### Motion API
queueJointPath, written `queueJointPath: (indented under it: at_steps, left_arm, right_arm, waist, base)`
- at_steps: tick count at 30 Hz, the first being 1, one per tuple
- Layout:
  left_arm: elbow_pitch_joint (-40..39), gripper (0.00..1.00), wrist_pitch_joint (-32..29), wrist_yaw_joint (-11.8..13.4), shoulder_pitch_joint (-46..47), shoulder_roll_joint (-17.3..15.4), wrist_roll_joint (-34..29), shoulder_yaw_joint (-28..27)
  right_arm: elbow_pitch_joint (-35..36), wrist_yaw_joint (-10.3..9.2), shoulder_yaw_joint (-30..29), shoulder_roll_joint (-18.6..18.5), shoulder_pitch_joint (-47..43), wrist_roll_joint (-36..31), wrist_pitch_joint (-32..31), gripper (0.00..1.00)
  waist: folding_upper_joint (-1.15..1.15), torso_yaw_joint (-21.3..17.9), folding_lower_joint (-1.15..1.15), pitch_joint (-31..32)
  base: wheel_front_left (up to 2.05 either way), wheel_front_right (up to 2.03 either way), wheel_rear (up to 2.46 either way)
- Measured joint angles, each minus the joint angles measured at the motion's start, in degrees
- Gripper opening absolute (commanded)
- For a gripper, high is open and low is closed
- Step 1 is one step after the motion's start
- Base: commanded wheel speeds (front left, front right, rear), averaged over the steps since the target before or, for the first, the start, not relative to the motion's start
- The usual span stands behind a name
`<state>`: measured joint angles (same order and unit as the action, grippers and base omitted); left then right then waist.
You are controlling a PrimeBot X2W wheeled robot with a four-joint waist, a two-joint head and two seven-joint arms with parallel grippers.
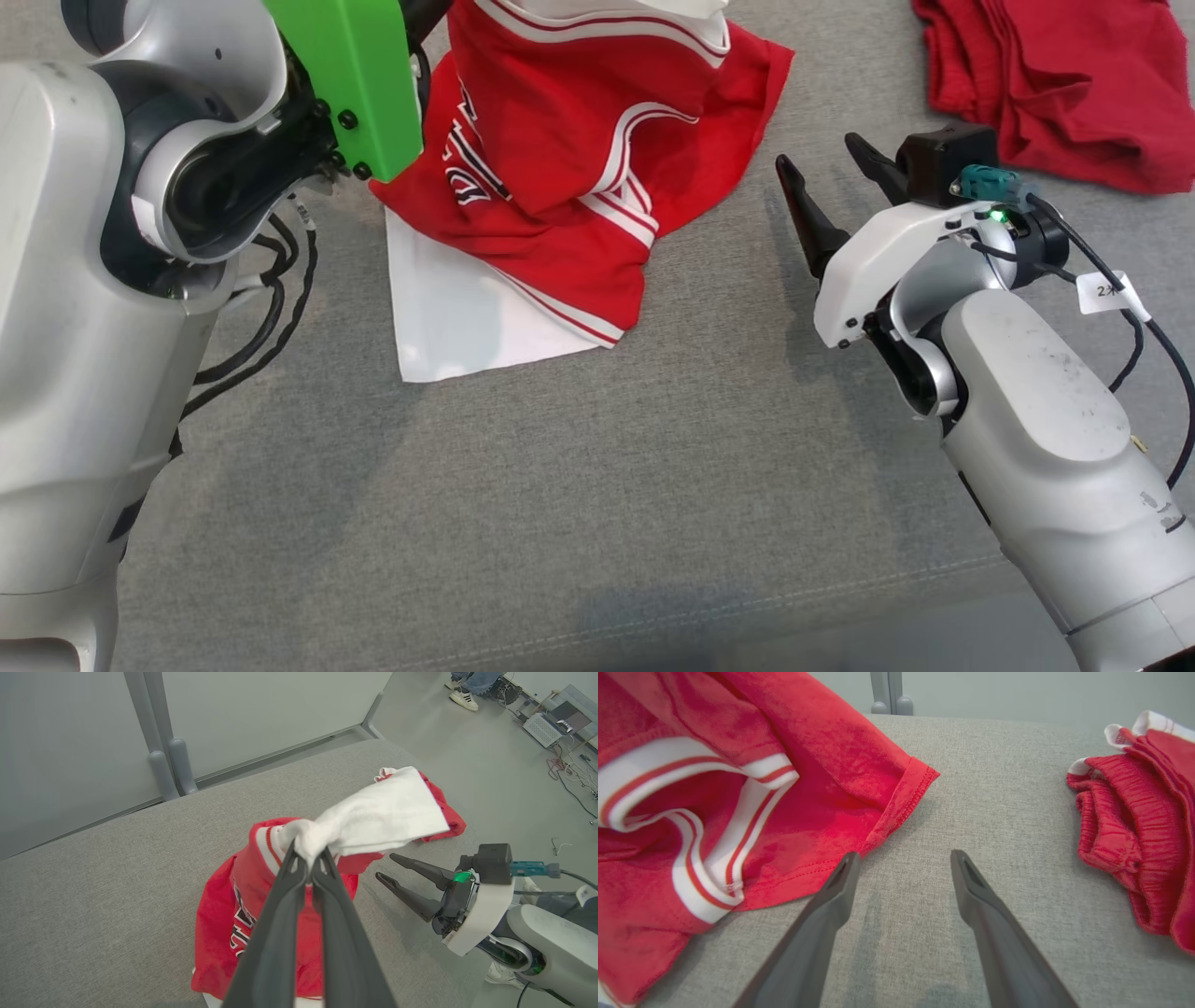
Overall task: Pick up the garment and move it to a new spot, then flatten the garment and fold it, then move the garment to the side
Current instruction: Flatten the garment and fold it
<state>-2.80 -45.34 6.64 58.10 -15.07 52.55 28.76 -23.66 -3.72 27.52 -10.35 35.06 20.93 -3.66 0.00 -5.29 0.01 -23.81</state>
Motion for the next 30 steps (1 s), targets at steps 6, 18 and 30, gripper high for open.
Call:
queueJointPath:
  at_steps: [6, 18, 30]
  left_arm:
    - [-1.5, 0.0, 0.0, -0.1, 0.0, 0.1, 0.1, 0.0]
    - [-4.0, 0.0, -0.5, -0.1, 0.0, -0.8, 0.2, -0.5]
    - [-5.9, 0.0, -0.8, -0.1, -0.3, -1.6, 0.7, -0.9]
  right_arm:
    - [-3.0, 0.01, 0.1, 1.9, 0.8, 0.2, 0.1, 1.0]
    - [-7.7, 0.19, 0.2, 3.6, 4.8, 0.2, 2.7, 1.0]
    - [-12.1, 0.26, -1.6, 3.3, 7.3, 0.9, 5.5, 0.5]
  waist:
    - [0.0, 2.4, 0.0, -1.3]
    - [0.0, 4.4, 0.0, -3.6]
    - [0.0, 4.7, 0.0, -4.1]
  base:
    - [0.0, 0.0, 0.0]
    - [0.0, 0.0, 0.0]
    - [0.0, 0.0, 0.0]
